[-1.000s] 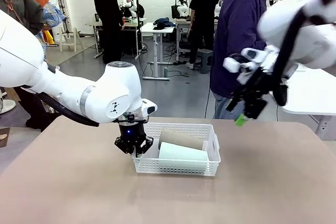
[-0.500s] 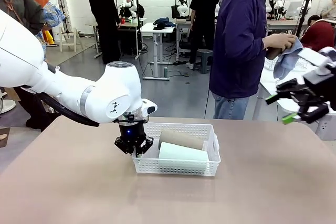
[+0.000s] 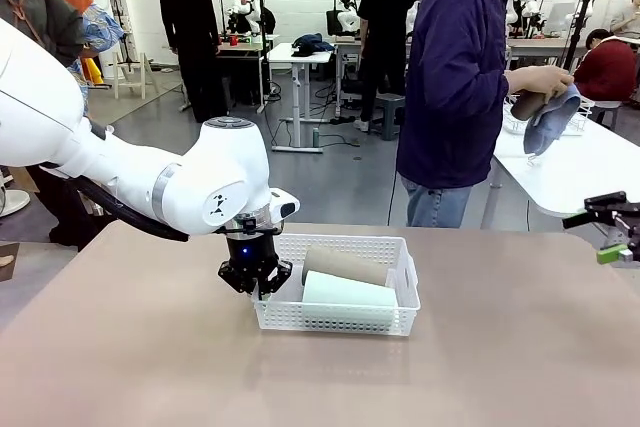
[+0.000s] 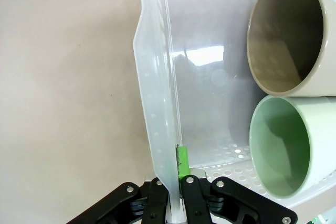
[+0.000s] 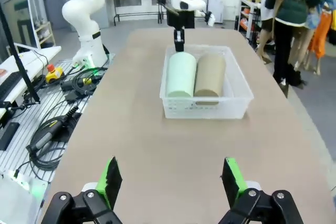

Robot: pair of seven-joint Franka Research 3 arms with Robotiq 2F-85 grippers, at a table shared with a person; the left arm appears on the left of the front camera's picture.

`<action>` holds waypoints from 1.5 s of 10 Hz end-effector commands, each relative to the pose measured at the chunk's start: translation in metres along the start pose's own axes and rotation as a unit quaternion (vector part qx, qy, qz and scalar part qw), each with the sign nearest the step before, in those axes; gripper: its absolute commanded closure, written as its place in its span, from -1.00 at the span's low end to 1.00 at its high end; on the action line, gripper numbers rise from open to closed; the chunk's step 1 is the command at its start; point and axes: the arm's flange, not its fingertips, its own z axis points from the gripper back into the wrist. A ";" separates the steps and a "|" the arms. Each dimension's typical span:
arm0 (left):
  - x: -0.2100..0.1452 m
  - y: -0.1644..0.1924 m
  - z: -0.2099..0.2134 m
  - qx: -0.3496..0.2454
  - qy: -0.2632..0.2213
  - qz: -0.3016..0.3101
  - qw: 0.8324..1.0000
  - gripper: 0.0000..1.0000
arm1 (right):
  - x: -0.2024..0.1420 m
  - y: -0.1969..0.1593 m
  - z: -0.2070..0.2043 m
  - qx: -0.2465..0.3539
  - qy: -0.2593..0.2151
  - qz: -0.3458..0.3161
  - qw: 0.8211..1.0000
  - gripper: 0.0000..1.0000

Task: Clean and organize the cups into the basket.
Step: Pick up the Reusable plastic cup from the right side of the table and stack it inside the Organizing basket in the center of the table.

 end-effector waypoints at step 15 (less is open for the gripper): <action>-0.001 -0.001 0.000 0.001 0.000 -0.002 1.000 1.00 | -0.024 0.005 0.008 -0.018 0.003 -0.032 0.999 -1.00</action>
